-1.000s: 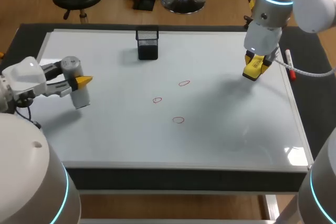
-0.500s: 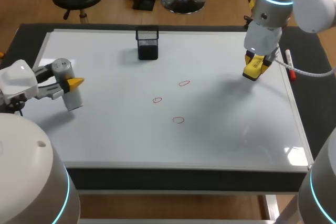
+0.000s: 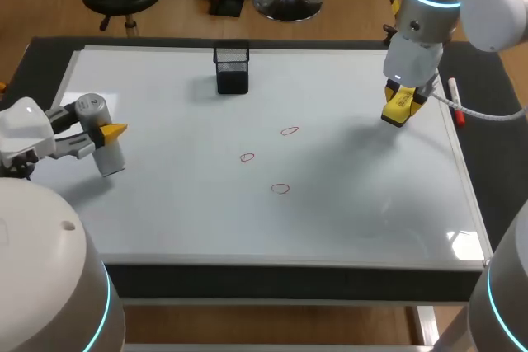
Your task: Pick up the inspection probe, press it on each red-marked spot on the whiteboard one by one, put down the probe, pick up the eraser, and wipe off all the red marks.
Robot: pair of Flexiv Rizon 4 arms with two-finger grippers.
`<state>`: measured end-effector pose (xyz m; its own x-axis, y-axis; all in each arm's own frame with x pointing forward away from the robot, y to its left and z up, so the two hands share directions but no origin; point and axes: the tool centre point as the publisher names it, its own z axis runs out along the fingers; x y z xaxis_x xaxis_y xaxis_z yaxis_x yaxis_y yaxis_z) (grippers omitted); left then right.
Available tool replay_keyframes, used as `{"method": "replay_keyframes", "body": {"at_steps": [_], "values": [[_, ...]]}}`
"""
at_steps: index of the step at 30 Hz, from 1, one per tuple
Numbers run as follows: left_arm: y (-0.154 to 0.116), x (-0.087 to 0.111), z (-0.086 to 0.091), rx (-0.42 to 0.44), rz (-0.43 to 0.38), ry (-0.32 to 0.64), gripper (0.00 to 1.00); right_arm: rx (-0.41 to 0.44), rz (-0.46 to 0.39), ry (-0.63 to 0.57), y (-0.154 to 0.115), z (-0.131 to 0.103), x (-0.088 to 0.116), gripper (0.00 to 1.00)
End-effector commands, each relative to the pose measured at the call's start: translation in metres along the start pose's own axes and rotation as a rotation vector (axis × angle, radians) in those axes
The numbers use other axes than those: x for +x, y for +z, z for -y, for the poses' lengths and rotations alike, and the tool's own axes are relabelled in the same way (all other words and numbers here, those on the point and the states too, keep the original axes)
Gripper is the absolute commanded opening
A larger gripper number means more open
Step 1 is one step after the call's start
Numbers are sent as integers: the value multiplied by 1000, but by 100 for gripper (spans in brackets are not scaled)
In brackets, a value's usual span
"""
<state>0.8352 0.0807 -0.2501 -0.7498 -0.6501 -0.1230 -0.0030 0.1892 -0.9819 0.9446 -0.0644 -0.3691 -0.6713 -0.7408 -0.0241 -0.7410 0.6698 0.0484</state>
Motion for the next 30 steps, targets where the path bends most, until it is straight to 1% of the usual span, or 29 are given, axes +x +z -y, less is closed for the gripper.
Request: {"method": "replay_keyframes", "body": {"at_steps": [1, 12, 13, 17, 21, 28, 30], "values": [[0, 1, 1, 1, 7, 2, 0, 2, -2, -2, 0, 0, 0, 0], [0, 1, 1, 1, 7, 2, 0, 2, -2, -2, 0, 0, 0, 0], [0, 1, 1, 1, 7, 2, 0, 16, -8, -2, -1, -4, 0, 0], [0, 1, 1, 1, 7, 2, 0, 28, 10, -59, -6, -28, -9, 0], [0, 1, 1, 1, 7, 2, 0, 20, 25, -132, -10, -60, -22, 0], [0, 1, 1, 1, 7, 2, 0, 29, 6, -266, -14, -123, -49, 0], [0, 1, 1, 1, 7, 2, 0, 14, 14, -302, -13, -142, -56, 0]]}}
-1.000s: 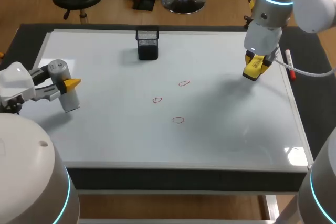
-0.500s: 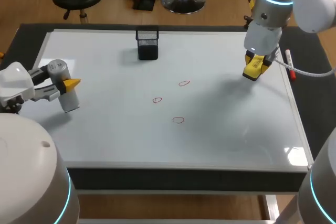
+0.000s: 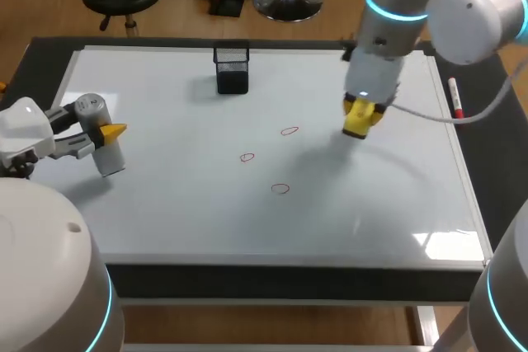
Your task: Pick up the inspection probe, press it on each red-marked spot on the whiteboard one by one, put down the probe, pick up the eraser, and wipe off all the red marks.
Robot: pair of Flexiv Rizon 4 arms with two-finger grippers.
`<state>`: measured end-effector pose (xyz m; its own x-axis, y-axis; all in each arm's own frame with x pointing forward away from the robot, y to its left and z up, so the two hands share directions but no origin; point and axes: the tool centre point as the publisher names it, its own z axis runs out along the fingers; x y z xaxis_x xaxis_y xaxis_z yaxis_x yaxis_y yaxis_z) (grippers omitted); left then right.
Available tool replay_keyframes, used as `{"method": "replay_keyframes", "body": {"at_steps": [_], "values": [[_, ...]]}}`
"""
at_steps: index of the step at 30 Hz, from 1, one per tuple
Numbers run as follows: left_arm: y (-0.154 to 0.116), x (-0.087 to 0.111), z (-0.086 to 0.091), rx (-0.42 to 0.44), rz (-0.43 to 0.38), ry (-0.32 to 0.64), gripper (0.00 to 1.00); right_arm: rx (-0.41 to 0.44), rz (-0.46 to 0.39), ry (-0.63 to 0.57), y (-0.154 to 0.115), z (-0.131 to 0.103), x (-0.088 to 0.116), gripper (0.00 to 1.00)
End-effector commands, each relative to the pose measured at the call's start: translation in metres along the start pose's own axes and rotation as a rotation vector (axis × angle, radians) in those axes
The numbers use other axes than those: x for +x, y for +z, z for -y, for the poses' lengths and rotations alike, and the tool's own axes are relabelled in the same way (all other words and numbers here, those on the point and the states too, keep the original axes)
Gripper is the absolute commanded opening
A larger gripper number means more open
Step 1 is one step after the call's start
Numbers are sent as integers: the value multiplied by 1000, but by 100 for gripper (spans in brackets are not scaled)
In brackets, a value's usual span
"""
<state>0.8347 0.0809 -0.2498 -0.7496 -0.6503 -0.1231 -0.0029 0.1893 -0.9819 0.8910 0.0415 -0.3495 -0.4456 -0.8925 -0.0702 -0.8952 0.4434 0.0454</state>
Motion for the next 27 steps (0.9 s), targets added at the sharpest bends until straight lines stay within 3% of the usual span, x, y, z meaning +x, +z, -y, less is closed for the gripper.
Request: {"method": "replay_keyframes", "body": {"at_steps": [1, 5, 12, 22, 27], "values": [[1, 1, 1, 1, 7, 2, 0, 28, -44, -54, 3, -34, -27, 0], [1, 1, 1, 1, 7, 2, 0, 46, -104, -127, 8, -64, -50, 0], [1, 1, 1, 1, 7, 2, 0, 39, -111, -234, 15, -100, -83, 0], [1, 1, 1, 1, 7, 2, 0, 38, -156, -336, 36, -123, -125, 0], [1, 1, 1, 1, 7, 2, 0, 4, -138, -358, 47, -129, -140, 0]]}}
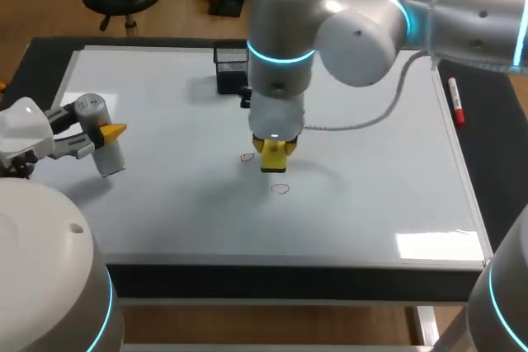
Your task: Pick up the inspection probe, press it on each red-marked spot on the whiteboard one by one, put down the probe, pick up the eraser, and wipe off all the red marks.
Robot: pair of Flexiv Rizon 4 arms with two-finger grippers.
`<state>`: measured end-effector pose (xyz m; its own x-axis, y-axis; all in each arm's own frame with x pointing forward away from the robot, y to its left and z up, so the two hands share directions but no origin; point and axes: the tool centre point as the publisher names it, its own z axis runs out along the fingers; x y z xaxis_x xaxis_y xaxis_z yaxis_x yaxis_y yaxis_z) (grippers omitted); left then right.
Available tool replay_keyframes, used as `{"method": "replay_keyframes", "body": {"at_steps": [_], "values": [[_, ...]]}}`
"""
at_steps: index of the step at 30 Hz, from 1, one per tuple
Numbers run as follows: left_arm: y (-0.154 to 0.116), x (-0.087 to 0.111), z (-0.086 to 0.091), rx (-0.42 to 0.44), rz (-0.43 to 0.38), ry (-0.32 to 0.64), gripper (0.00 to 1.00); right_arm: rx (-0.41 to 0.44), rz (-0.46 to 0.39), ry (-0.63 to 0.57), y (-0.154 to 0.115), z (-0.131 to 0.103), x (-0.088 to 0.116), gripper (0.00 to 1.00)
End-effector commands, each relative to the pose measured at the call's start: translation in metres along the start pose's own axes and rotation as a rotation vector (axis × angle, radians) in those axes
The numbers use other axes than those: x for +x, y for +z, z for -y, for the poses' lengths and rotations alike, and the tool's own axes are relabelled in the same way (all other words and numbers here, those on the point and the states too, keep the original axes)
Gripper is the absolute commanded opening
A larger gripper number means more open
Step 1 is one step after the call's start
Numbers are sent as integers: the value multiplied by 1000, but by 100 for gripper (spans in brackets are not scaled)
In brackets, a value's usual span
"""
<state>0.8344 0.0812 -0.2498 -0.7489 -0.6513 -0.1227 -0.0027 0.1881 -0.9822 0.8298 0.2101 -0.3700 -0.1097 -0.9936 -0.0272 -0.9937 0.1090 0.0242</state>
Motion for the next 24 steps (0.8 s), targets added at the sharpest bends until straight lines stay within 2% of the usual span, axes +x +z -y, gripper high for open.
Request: {"method": "replay_keyframes", "body": {"at_steps": [1, 13, 24], "values": [[1, 1, 1, 0, 6, 2, 0, -14, -81, -14, 11, 6, -21, 0], [1, 1, 1, 0, 6, 2, 0, -18, -60, -64, 23, 10, -41, 0], [1, 1, 1, 0, 6, 2, 0, -11, -4, -108, 29, 15, -59, 0]]}}
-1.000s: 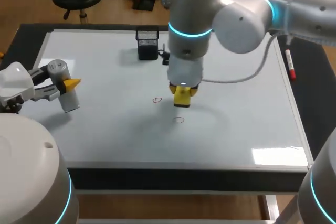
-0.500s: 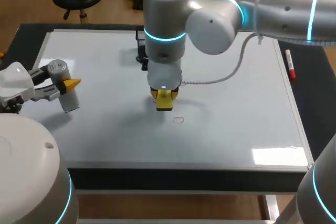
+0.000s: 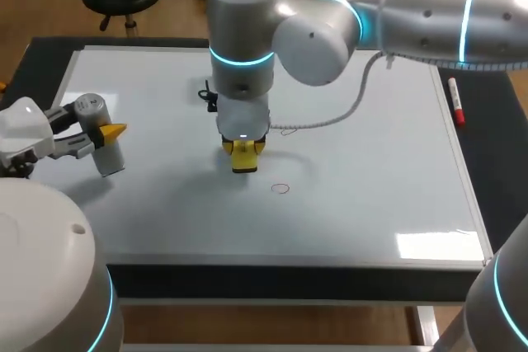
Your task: Pick up the inspection probe, press it on each red-marked spot on the whiteboard one by one, put down the probe, pick up the eraser, and wipe off all the red marks.
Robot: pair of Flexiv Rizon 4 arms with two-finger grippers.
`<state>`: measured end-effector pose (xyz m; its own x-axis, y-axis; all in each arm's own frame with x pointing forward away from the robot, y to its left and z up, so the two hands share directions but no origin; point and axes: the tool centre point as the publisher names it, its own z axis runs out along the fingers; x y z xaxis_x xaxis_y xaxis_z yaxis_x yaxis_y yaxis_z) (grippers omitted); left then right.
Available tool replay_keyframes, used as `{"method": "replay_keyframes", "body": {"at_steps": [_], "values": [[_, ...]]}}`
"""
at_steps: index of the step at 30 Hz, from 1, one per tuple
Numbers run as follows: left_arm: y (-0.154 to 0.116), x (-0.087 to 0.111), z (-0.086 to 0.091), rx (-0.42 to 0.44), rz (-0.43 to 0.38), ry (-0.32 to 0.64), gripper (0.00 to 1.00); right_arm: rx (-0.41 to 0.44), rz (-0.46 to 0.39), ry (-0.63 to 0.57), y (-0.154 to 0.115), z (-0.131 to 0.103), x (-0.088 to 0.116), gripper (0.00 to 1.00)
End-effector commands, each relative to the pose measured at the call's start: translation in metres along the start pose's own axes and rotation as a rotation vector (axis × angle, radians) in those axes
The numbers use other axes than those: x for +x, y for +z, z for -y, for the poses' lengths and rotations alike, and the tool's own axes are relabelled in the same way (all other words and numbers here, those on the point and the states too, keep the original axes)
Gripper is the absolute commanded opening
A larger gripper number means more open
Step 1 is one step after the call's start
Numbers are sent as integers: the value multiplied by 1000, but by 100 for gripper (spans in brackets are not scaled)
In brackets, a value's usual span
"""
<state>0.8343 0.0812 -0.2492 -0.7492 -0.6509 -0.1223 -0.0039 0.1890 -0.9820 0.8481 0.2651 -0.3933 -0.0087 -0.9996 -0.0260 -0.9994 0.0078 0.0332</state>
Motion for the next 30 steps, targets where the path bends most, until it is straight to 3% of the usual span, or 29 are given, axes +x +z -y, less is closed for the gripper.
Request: {"method": "replay_keyframes", "body": {"at_steps": [1, 12, 30], "values": [[1, 1, 0, 2, 6, 3, 0, 2, 2, -11, 5, 2, -5, 0], [1, 1, 0, 2, 6, 3, 0, -6, 32, -40, 13, 7, -13, 0], [1, 1, 0, 2, 6, 3, 0, -47, 7, -53, 31, 10, -16, 0]]}}
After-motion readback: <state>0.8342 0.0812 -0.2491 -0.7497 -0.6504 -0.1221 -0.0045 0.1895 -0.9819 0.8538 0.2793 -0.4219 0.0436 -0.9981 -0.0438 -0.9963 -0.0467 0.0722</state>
